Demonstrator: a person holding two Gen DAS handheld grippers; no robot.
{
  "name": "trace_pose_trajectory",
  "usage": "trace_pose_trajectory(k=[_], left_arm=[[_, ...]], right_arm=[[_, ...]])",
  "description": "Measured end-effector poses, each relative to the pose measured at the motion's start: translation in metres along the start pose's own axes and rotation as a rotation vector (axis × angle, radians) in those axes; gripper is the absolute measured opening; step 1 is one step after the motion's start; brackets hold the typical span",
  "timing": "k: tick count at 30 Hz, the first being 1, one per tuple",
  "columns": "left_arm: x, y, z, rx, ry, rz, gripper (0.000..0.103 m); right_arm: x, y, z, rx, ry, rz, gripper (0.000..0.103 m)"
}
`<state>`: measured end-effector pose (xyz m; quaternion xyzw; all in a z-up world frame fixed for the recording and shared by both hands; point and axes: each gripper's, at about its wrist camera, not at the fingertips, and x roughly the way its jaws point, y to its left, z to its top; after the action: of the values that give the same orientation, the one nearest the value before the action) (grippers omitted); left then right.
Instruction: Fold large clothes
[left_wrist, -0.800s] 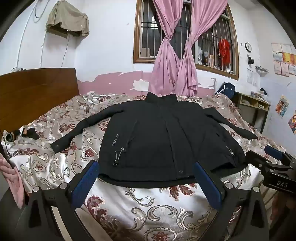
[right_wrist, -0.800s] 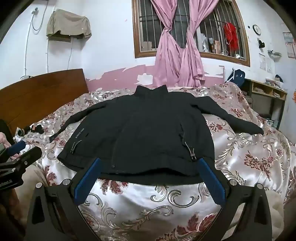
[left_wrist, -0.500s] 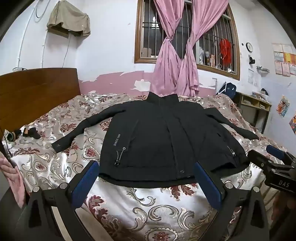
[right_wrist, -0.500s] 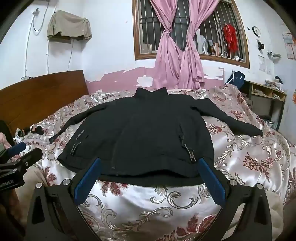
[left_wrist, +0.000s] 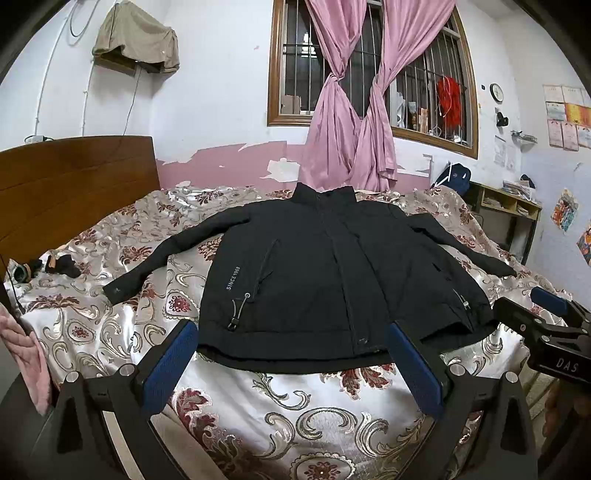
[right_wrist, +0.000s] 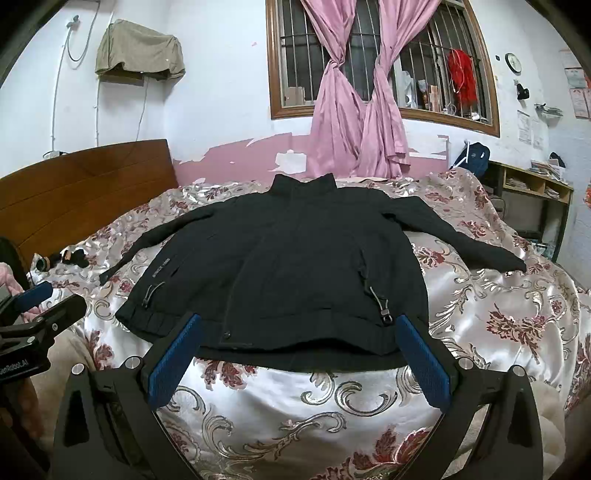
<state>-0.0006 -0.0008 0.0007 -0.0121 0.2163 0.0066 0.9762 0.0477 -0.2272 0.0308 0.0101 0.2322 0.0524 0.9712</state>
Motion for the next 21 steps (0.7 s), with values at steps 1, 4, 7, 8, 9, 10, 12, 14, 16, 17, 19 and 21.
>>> trace_pose_trajectory(k=[1,4,7,8,9,10,12,14,16,17,19,21], left_arm=[[-0.0002,0.0004,-0.0002,0.001,-0.001,-0.001,0.103],[-0.0001,0.0005,0.0000,0.001,-0.001,-0.002,0.103],[0.0001,-0.0005,-0.0001,0.003,-0.003,0.001,0.103],[0.0004,0.0010,-0.0002,0.002,-0.002,0.001,0.103],[0.0004,0.0012,-0.0001,0.002,-0.002,0.001,0.103],[0.0007,0.0011,-0.0001,0.002,-0.002,0.002,0.103],[0.0004,0.0014,0.0000,0.001,-0.001,0.000,0.103],[0.0003,0.0013,0.0000,0.002,-0.001,0.001,0.103],[0.0003,0.0014,0.0000,0.001,-0.002,0.001,0.103],[0.0003,0.0014,-0.0001,0.001,-0.002,0.000,0.103],[0.0002,0.0013,-0.0001,0.001,-0.002,0.002,0.103],[0.0002,0.0015,0.0000,0.001,-0.002,0.001,0.103]], right_arm=[[-0.0009,-0.0003,0.0009,0.000,0.000,0.000,0.102],[-0.0009,-0.0001,0.0028,0.000,-0.002,-0.001,0.102],[0.0000,0.0003,0.0018,-0.001,-0.002,-0.001,0.102],[-0.0001,0.0004,0.0021,-0.001,-0.001,-0.001,0.102],[-0.0003,0.0006,0.0029,-0.001,0.000,-0.001,0.102],[-0.0006,0.0006,0.0028,-0.001,-0.001,-0.001,0.102],[-0.0005,0.0006,0.0025,-0.001,-0.002,-0.001,0.102],[-0.0007,0.0008,0.0029,-0.002,-0.002,-0.001,0.102],[-0.0007,0.0008,0.0027,-0.001,-0.002,0.000,0.102],[-0.0007,0.0011,0.0029,-0.001,-0.003,-0.001,0.102],[-0.0006,0.0011,0.0025,-0.002,-0.003,0.000,0.102],[-0.0003,0.0013,0.0023,-0.002,-0.003,-0.001,0.102]])
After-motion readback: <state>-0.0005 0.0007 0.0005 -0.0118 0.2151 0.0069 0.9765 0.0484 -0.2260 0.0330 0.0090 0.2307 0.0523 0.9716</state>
